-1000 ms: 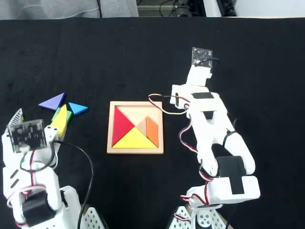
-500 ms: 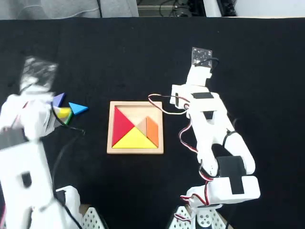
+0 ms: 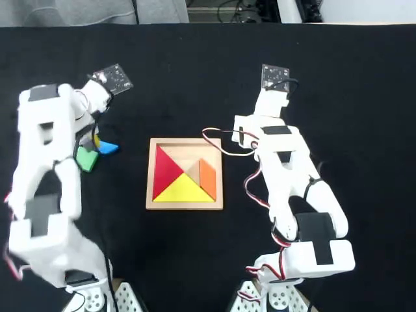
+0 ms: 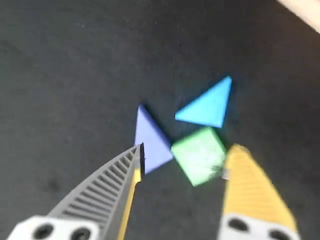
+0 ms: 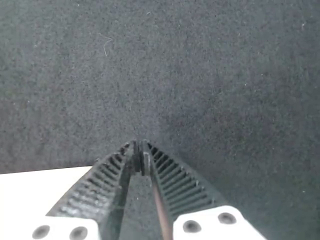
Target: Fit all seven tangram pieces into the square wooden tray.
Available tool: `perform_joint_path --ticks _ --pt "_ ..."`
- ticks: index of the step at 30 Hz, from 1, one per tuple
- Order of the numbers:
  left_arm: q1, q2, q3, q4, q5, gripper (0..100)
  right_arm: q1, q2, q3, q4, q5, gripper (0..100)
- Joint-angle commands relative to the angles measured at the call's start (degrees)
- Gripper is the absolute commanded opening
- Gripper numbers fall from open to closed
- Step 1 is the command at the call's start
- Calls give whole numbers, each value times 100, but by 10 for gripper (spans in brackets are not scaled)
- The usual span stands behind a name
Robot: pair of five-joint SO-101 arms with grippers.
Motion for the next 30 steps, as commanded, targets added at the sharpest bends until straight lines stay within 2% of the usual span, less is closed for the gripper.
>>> perform_joint_path --ticks 1,4,10,17,20,25,27,30 --pt "154 1125 -1305 158 193 214 -44 -286 -40 -176 53 18" --pt "215 1662 -1851 229 229 211 -35 -277 -13 -334 167 18" --pt "66 2488 -2624 185 237 209 -70 -189 4 -360 870 18" --pt "-251 3218 -3160 264 229 209 -53 127 -215 -352 932 18" --pt "-409 3270 -3213 905 79 213 -44 136 -215 -352 932 18" --pt "-593 3165 -3512 2629 -826 210 -53 163 -259 -352 932 18" --pt "-576 3121 -3521 2989 -853 209 -53 163 -268 -352 932 18" --pt "-585 2989 -3600 3033 -818 209 -44 163 -251 -352 932 18"
